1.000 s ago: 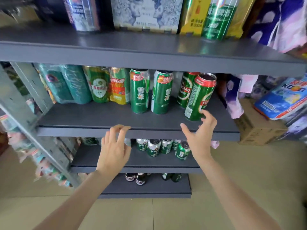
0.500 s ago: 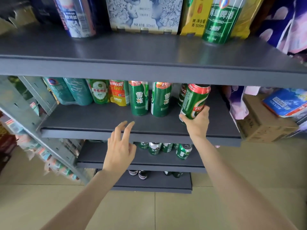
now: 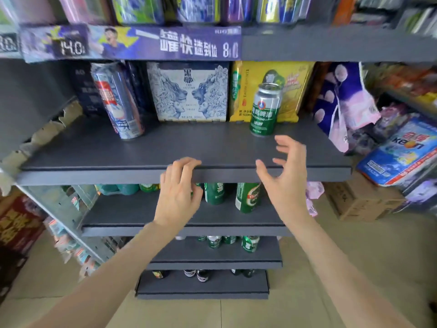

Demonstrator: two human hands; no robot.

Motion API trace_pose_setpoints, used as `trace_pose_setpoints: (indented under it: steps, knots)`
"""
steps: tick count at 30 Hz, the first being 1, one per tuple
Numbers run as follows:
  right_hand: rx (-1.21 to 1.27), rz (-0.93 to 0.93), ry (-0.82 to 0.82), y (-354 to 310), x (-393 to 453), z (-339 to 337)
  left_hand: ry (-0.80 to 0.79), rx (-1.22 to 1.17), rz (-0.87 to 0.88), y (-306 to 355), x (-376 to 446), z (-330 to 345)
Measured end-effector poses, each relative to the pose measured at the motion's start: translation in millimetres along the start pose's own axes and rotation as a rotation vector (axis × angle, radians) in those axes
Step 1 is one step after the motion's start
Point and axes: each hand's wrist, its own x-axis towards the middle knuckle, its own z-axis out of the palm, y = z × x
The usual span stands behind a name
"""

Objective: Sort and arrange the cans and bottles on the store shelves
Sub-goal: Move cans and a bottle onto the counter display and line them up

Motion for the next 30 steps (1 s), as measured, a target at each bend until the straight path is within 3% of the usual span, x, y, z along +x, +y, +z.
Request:
trace_pose_setpoints:
  steps: [7, 13, 19, 22, 25, 30]
  knots:
    - [-0.230, 0.144, -0.160, 34, 121, 37, -0.087, 0.058, -0.002, -15, 26, -4]
    - [-0.166, 0.126, -0.052, 34, 114, 30, -0.050, 0.057, 0.006, -18, 27, 1]
    - [0.151, -0.061, -0.134, -8, 15, -26, 0.001, -0.052, 0.037, -19, -33, -4]
    - [0.186, -0.047, -0.273, -1, -61, -41, -0.070, -0.121, -0.092, -19, -104, 17]
    - [0.100, 0.110, -0.441, 45, -134, -25, -0.228, 0.002, -0.202, -35, -144, 55]
    - [-0.010, 0.477, -0.436, 159, -219, 48, -0.464, 0.268, -0.235, -74, -135, 94]
